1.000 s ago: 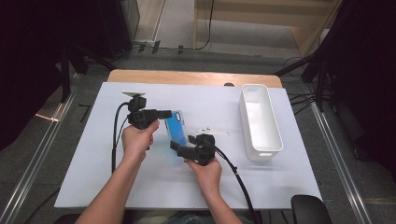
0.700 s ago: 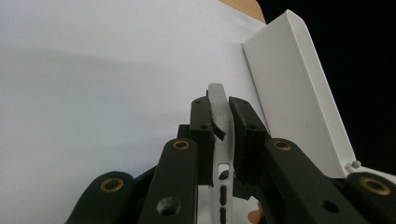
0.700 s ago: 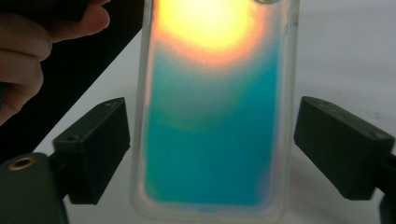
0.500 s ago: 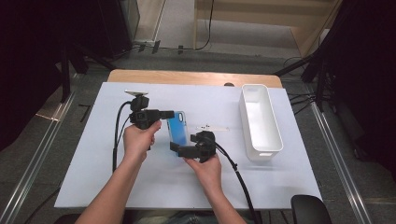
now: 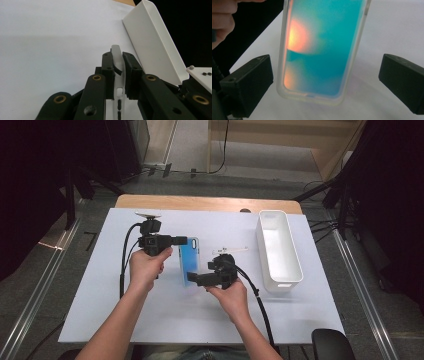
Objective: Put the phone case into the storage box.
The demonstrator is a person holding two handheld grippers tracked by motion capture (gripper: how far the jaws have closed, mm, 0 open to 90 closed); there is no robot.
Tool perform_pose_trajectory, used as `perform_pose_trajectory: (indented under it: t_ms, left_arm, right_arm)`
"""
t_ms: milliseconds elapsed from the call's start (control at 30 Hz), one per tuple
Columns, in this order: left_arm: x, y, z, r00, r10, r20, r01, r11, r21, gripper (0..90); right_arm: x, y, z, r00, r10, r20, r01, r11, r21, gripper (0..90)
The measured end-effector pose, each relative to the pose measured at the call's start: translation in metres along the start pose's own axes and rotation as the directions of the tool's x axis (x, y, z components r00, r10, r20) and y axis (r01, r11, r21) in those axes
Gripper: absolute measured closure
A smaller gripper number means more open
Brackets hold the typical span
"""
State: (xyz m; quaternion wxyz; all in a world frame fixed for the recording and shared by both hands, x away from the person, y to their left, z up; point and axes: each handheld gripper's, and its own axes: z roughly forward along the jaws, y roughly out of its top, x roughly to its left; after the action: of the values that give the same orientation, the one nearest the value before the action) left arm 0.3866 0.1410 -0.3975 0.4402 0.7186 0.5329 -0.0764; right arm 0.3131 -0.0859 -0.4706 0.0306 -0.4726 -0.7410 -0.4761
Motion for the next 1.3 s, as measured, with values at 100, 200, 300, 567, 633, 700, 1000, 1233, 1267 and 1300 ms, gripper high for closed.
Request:
perform_pose_trajectory:
  t_ms: [100, 200, 300, 567, 633, 700, 1000, 1233, 1267, 1300]
  left_arm:
    - [-0.002, 0.001, -0.001, 0.9999, 0.014, -0.006, -0.014, 0.9999, 0.009, 80.2]
    - [-0.004, 0.002, -0.002, 0.9990, 0.043, -0.004, -0.043, 0.9989, 0.019, 80.1]
    - [-0.008, 0.002, -0.003, 0.9964, 0.084, -0.015, -0.083, 0.9958, 0.039, 80.1]
    - [-0.011, 0.003, -0.004, 0.9875, 0.154, -0.033, -0.152, 0.9864, 0.063, 80.1]
    - [-0.011, 0.004, -0.005, 0.9842, 0.175, -0.030, -0.172, 0.9829, 0.065, 80.1]
    - [-0.011, 0.004, -0.006, 0.9826, 0.184, -0.029, -0.181, 0.9812, 0.066, 80.1]
    - [-0.010, 0.000, -0.004, 0.9628, 0.270, -0.011, -0.268, 0.9591, 0.092, 80.0]
    - [-0.012, -0.007, -0.005, 0.9472, 0.321, 0.009, -0.320, 0.9452, 0.062, 80.0]
    - [-0.012, -0.007, -0.005, 0.9472, 0.321, 0.009, -0.320, 0.9452, 0.062, 80.0]
    - [-0.013, -0.008, -0.007, 0.9471, 0.321, 0.006, -0.321, 0.9455, 0.056, 80.0]
  right_arm:
    - [-0.002, 0.001, -0.003, 0.9999, -0.011, -0.010, 0.011, 1.000, 0.017, 0.0]
    - [-0.004, 0.001, -0.004, 0.9995, -0.016, -0.026, 0.017, 1.000, 0.023, 0.0]
    - [-0.007, 0.001, -0.005, 0.9992, -0.021, -0.034, 0.023, 0.999, 0.035, 0.0]
    - [-0.015, 0.002, -0.010, 0.9928, -0.082, -0.088, 0.087, 0.994, 0.064, 0.0]
    - [-0.015, 0.001, -0.010, 0.9921, -0.088, -0.090, 0.094, 0.993, 0.068, 0.0]
    - [-0.014, 0.001, -0.011, 0.9900, -0.105, -0.095, 0.112, 0.991, 0.074, 0.0]
    - [-0.015, 0.000, -0.018, 0.9793, -0.152, -0.133, 0.166, 0.981, 0.097, 0.0]
    - [-0.016, -0.002, -0.027, 0.9732, -0.198, -0.116, 0.211, 0.972, 0.107, 0.0]
    - [-0.016, -0.002, -0.027, 0.9732, -0.198, -0.116, 0.211, 0.972, 0.107, 0.0]
    - [-0.017, -0.002, -0.031, 0.9736, -0.201, -0.109, 0.212, 0.972, 0.103, 0.0]
